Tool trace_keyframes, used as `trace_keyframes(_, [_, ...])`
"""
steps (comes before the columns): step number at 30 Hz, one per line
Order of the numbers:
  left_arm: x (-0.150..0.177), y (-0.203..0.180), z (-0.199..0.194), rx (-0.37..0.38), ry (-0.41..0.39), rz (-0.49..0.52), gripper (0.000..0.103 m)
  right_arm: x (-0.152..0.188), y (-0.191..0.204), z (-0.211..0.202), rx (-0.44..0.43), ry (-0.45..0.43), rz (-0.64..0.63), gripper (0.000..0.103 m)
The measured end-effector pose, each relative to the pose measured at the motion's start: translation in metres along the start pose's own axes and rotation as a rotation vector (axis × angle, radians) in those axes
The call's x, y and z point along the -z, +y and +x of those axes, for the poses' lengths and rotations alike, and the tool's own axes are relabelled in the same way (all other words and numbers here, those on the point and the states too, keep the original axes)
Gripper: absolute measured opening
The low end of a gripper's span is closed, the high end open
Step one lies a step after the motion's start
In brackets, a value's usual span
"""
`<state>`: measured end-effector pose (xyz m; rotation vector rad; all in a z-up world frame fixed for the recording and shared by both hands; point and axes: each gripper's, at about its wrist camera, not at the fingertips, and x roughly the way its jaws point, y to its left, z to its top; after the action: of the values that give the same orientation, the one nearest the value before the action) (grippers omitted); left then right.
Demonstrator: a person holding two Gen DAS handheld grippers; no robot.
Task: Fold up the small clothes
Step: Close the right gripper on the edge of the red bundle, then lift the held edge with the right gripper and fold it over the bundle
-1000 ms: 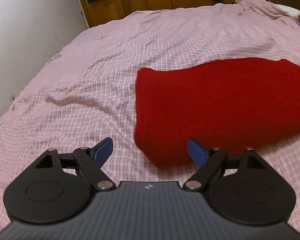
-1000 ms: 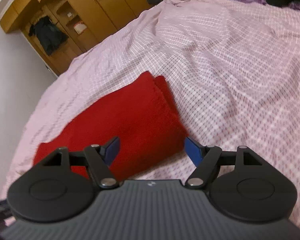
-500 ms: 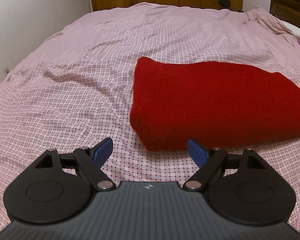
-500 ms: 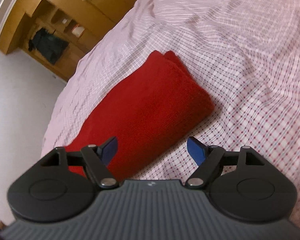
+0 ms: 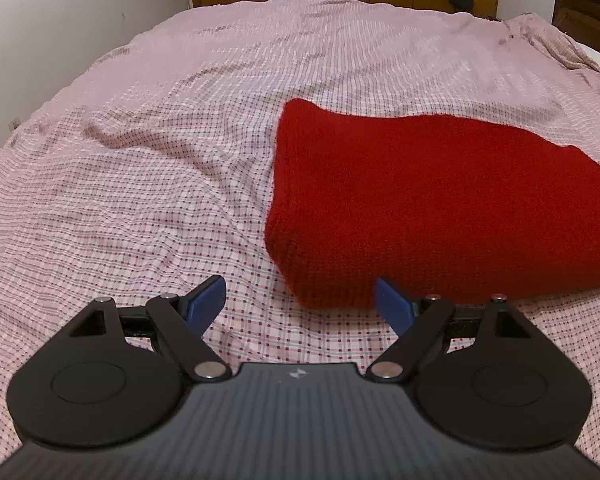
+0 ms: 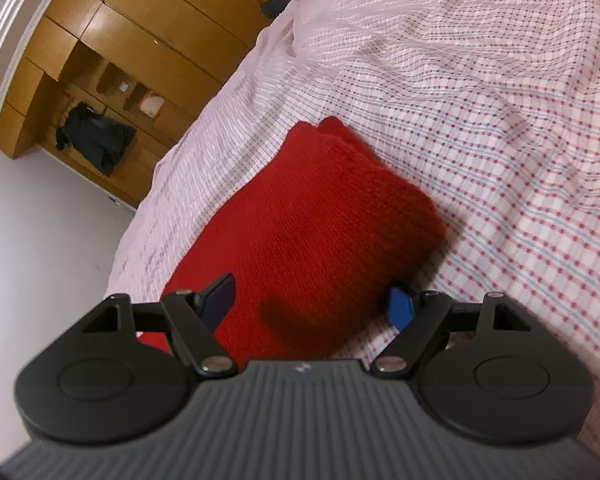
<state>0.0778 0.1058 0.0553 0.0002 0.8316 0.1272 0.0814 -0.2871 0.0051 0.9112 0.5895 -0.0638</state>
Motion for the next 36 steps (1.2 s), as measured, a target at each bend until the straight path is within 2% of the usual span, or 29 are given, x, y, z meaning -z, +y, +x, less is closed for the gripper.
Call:
trace_keyframes(11, [-0.002,-0.006,0.006,0.011,-0.005,0.011,0.087,-0.010,-0.005,0.022,-0.042,-0.051,0.096,0.079])
trace_keyframes(12, [-0.002,-0.006,0.006,0.011,-0.007,0.010,0.087,-0.010,-0.006,0.021,-0.046,-0.061,0.103,0.070])
trace_keyframes(13, [-0.002,-0.006,0.006,0.011,-0.009,0.009,0.087,-0.011,-0.006,0.022,-0.032,-0.065,0.097,0.050])
trace_keyframes(14, [-0.003,-0.006,0.005,0.010,-0.012,0.007,0.087,-0.012,-0.006,0.021,-0.016,-0.066,0.087,0.040])
trace_keyframes(16, [-0.003,-0.006,0.004,0.012,-0.015,0.006,0.087,-0.014,-0.010,0.019,-0.041,-0.068,0.086,0.032])
trace_keyframes(24, [-0.006,-0.002,0.003,0.004,-0.022,-0.005,0.087,-0.019,0.012,0.003,-0.092,-0.086,-0.050,0.030])
trace_keyframes(32, [-0.010,0.016,0.002,-0.016,-0.037,-0.028,0.087,-0.018,0.048,-0.007,-0.082,-0.119,-0.228,0.029])
trace_keyframes(36, [-0.015,0.024,0.004,-0.040,-0.035,0.000,0.087,-0.013,0.072,-0.012,-0.077,-0.145,-0.348,0.029])
